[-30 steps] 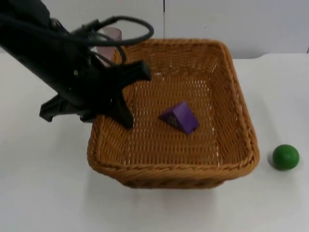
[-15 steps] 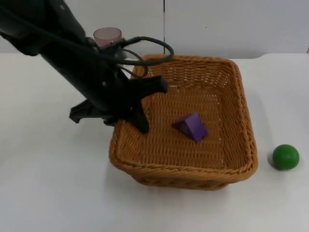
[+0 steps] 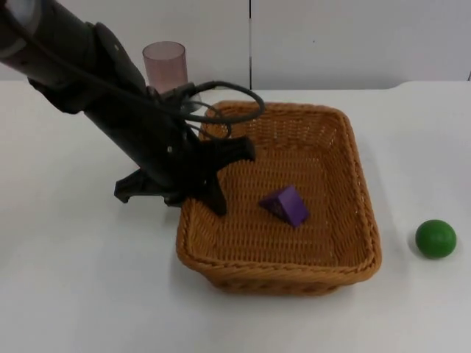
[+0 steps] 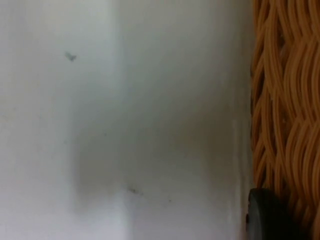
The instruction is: Pick up the basket with the left hand and place the triangular block into the basket with the right hand.
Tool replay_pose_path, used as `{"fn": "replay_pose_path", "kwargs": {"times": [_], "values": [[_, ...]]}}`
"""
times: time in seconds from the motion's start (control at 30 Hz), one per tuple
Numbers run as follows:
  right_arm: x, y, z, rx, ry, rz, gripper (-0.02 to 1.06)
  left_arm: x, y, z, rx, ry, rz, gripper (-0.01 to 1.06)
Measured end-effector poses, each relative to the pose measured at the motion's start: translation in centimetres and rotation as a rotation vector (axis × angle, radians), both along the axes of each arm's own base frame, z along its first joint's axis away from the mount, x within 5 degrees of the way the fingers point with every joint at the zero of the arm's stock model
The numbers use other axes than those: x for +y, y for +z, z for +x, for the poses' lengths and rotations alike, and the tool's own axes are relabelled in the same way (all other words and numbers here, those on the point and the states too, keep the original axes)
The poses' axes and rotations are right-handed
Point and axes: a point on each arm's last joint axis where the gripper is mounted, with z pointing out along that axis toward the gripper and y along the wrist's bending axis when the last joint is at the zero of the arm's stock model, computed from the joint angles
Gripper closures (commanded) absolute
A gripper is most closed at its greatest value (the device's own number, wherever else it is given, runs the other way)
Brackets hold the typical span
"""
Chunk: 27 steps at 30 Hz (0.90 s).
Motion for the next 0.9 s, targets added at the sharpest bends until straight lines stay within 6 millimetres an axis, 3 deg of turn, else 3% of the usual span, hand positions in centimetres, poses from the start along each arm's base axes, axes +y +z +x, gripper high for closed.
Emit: {"fn": "replay_pose_path", "kwargs": {"times": [0.5, 0.6, 0.63, 0.77, 0.8, 0.83, 0.87, 0.9], "values": [[0.0, 0.0, 0.0, 0.000, 0.000, 0.000, -0.01, 0.2, -0.1, 0.5, -0.055, 0.020, 0.019, 1.01], [-0.1, 0.0, 0.0, -0.001, -0.003, -0.009, -0.01, 0.2, -0.4, 0.5, -0.046, 0.031, 0.020, 0.81], [-0.1, 0.0, 0.0, -0.001, -0.004, -0.011, -0.01, 0.2, -0.6, 0.5, -0.037, 0.034, 0.020, 0.81], [-0.1, 0.0, 0.0, -0.001, -0.005, -0.014, -0.01, 0.2, -1.4, 0.2, 0.002, 0.025, 0.022, 0.37], [-0.1, 0.0, 0.0, -0.001, -0.005, -0.014, -0.01, 0.1, -1.6, 0.1, 0.017, 0.022, 0.022, 0.37], [-0.1, 0.0, 0.0, -0.001, -0.005, -0.014, -0.01, 0.1, -1.6, 0.1, 0.030, 0.021, 0.015, 0.20], [-0.1, 0.0, 0.0, -0.001, -0.005, -0.014, -0.01, 0.0, -1.5, 0.1, 0.030, 0.019, 0.013, 0.15], [-0.1, 0.0, 0.0, -0.001, -0.005, -0.014, -0.01, 0.0, -1.4, 0.1, 0.034, 0.015, 0.010, 0.03]]}}
